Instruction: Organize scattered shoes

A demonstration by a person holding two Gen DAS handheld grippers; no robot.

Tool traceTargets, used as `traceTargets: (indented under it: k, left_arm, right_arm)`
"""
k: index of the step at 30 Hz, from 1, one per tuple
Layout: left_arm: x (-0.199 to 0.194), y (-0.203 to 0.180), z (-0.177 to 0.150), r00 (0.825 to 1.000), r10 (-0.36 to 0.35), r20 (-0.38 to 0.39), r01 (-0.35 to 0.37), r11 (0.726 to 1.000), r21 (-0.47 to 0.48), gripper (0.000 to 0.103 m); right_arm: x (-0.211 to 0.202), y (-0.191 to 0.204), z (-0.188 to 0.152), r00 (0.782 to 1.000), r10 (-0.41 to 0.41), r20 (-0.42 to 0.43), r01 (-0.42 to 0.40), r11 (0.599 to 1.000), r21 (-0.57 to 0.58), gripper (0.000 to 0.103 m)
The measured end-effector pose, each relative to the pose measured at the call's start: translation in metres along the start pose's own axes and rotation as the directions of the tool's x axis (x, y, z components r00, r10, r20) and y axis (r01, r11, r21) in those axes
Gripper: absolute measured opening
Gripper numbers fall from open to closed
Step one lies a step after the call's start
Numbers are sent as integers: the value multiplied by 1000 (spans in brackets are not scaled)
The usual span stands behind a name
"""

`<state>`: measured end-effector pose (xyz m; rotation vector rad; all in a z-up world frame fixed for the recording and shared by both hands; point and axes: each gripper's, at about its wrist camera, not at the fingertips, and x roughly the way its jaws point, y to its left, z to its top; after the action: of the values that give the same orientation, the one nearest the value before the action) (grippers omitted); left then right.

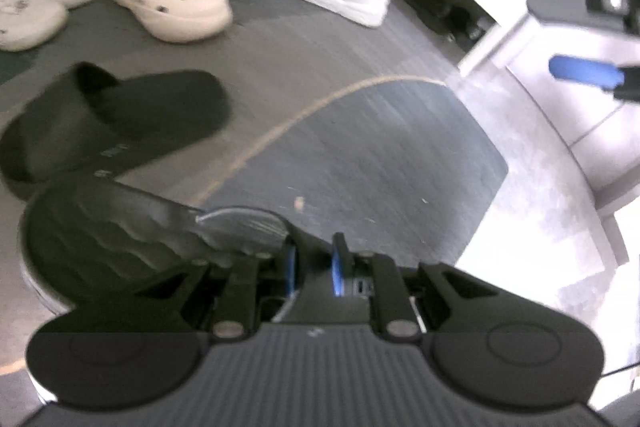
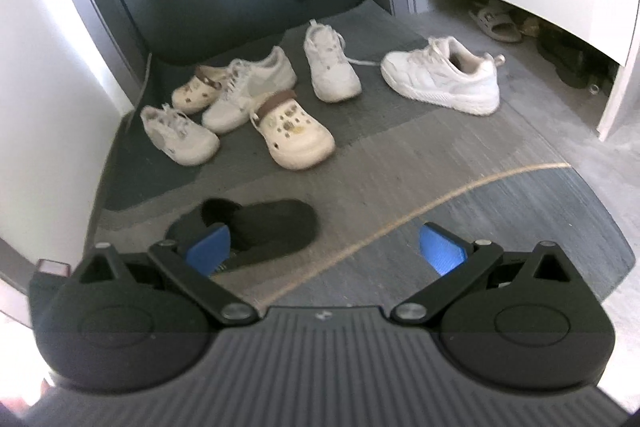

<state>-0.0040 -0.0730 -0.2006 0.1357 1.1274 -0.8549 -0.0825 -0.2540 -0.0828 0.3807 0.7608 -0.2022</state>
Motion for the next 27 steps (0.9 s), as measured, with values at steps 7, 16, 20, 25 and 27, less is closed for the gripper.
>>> traceTargets:
  k: [7,16,20,25,27]
  left_arm:
    - [38,-35,-13,999,35,-7,-34,997,62,19]
    - [47,-24,-19,997,80,-10,-79,995,64,26]
    - [45,-17,-20,997,72,-2,-72,996,58,28]
    - [42,-20,-20,997,78,6,-78,994,83,35]
    - [30,-16,-20,997,68,23,-69,995,67,49]
  right_arm:
    - [9,-18,-15,998,-34,-50,35,999,8,103]
    - [20,-26,-20,996,-20,-83,22,1000,22,103]
    - [25,-28,-22,995,-19,-101,23,999,33,103]
    - [32,-27,-27,992,-21,-127,26,999,38,103]
    - [34,-27,-29,991,-21,-133,27,999,44,103]
